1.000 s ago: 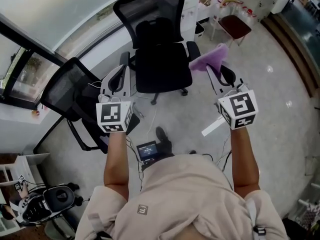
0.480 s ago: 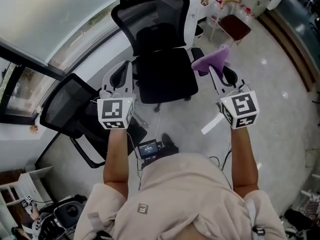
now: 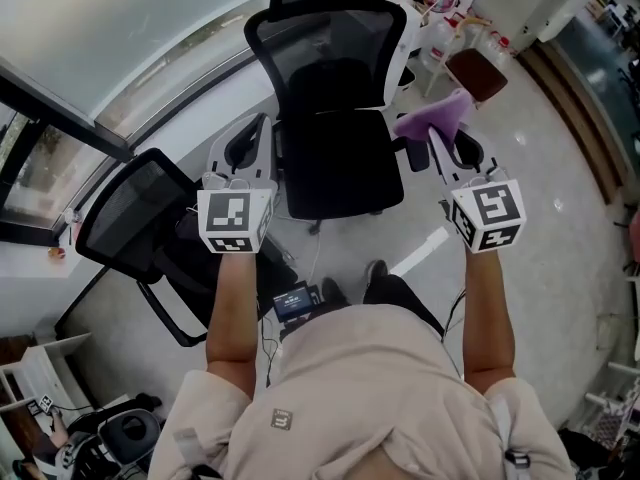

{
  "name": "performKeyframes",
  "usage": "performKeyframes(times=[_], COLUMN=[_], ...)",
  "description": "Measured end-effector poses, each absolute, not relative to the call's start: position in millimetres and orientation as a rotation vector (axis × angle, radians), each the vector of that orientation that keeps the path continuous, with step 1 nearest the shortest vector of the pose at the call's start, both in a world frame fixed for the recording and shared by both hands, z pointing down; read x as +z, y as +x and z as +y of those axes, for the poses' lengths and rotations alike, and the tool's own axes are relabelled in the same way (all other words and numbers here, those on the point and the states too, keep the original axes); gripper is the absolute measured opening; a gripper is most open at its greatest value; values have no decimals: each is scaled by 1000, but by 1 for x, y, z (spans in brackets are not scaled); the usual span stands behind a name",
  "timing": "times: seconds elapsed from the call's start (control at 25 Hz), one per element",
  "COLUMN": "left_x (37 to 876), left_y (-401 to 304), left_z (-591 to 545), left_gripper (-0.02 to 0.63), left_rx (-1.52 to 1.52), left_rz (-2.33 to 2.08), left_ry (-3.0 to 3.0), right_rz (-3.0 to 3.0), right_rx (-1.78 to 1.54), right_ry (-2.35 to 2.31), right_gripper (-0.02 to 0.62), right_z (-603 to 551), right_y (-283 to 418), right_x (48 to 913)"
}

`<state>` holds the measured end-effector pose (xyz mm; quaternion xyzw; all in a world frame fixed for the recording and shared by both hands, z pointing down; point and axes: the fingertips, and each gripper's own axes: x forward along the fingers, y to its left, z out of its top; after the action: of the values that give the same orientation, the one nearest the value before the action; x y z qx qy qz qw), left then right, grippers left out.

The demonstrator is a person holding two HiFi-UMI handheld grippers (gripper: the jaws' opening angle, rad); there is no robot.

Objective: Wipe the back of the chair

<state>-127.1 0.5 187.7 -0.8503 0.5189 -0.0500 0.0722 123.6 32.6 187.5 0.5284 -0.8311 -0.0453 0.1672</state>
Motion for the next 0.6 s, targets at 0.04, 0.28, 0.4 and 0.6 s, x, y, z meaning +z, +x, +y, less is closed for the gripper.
performKeyframes(times=[0.04,0.28,0.4,0.6], left_x=[187,188,191,195], left_y=[-132,-158,-169,-182], left_z=[-2,-12,-22,-43], left_gripper=[8,8,8,8], left_rx=[-147,-151,-173,-186], left_rz=[1569,1621,1648,1685], left_ry=[-2552,-2521,-2504,-2484], right_rz=[-2368,-2405,-2429,-2449], right_rx=[-132,-142,-149,-147], right_ry=[1498,1448,1416,1368], right_gripper=[49,49,49,49], right_z=[28,-4,-22,-56], right_y=[120,96,83,68], right_x=[187,196,202,209])
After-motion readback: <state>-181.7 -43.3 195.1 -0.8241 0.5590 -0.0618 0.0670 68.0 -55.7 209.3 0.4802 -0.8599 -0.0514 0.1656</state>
